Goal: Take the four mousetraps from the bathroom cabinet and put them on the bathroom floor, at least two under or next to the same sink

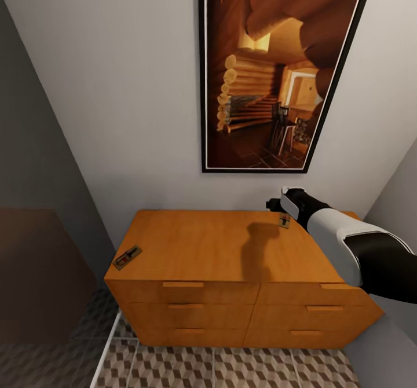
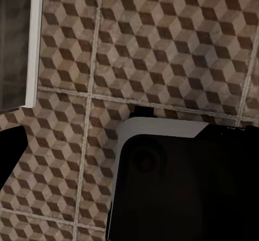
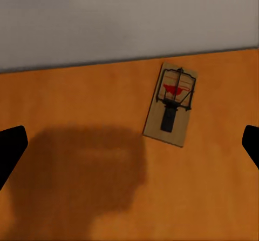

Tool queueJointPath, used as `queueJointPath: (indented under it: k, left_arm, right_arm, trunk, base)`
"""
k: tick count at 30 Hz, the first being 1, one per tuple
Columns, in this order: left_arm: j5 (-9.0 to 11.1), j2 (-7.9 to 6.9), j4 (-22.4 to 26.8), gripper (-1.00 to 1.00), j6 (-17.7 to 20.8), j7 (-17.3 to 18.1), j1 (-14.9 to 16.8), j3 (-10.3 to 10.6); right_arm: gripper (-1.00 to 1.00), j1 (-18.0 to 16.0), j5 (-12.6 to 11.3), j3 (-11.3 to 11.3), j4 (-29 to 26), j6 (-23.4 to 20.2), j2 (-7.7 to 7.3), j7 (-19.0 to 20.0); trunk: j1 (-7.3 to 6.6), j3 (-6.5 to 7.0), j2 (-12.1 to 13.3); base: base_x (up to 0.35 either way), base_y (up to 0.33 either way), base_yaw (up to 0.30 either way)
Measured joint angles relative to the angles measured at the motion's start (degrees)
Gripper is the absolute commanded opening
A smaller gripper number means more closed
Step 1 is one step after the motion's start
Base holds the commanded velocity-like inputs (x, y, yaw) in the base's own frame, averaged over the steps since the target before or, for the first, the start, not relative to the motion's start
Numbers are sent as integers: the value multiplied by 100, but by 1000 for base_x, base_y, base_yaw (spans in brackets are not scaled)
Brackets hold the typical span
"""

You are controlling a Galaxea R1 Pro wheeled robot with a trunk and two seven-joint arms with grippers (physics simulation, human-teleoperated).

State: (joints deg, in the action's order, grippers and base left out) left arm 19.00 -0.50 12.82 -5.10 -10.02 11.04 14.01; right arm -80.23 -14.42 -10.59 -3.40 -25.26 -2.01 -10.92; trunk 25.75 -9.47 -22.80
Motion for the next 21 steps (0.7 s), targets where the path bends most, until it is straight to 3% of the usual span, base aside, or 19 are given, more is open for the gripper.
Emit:
queueJointPath:
  k: [21]
  left_arm:
    - [-1, 0, -7, 100, 2, 0, -1, 0]
  right_arm:
    - [100, 151, 6, 0, 233, 238, -225, 162]
  trunk:
    - [0, 0, 0]
  base:
    - [3, 0, 0]
